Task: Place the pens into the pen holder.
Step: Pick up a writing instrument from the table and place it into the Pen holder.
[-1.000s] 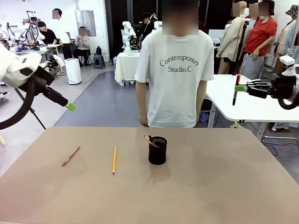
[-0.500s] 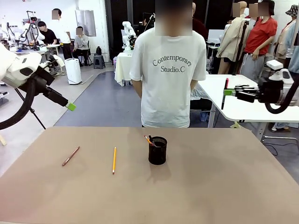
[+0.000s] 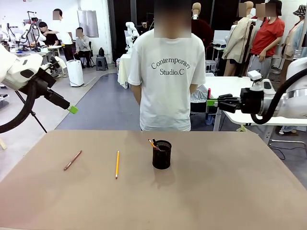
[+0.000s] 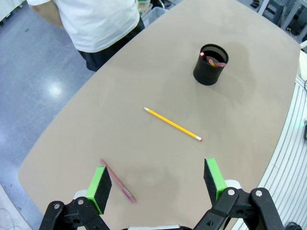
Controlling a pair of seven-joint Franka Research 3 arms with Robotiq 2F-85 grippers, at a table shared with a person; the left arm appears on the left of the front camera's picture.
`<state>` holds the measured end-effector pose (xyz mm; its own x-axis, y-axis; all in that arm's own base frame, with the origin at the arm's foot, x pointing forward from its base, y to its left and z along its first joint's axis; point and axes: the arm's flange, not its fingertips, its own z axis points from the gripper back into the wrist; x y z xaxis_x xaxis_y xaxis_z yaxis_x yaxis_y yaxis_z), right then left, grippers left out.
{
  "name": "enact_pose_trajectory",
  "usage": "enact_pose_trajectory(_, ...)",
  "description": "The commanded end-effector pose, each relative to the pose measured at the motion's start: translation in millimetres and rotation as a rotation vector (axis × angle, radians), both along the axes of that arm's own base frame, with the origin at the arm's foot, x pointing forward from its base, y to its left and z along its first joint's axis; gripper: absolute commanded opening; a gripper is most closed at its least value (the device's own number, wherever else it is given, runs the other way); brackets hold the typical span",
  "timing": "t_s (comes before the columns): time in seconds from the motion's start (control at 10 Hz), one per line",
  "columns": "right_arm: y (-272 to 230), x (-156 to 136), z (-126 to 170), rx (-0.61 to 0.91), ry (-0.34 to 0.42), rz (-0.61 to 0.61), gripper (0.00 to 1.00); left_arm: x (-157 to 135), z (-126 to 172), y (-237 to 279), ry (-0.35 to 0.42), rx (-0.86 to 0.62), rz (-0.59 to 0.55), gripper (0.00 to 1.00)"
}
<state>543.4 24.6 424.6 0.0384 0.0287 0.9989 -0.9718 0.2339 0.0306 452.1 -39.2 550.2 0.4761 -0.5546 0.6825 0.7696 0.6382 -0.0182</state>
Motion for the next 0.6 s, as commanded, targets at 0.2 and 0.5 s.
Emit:
enact_pose_trajectory(0.2, 46, -9, -21, 0.043, -0.04, -0.084, 0.0, -2, 0, 1, -0.005, -0.006, -0.001, 1.0)
enact_pose_trajectory(0.5, 61, -6, -37, 0.031, -0.033, -0.033, 0.0, -2, 0, 1, -0.005, -0.006, -0.001, 1.0)
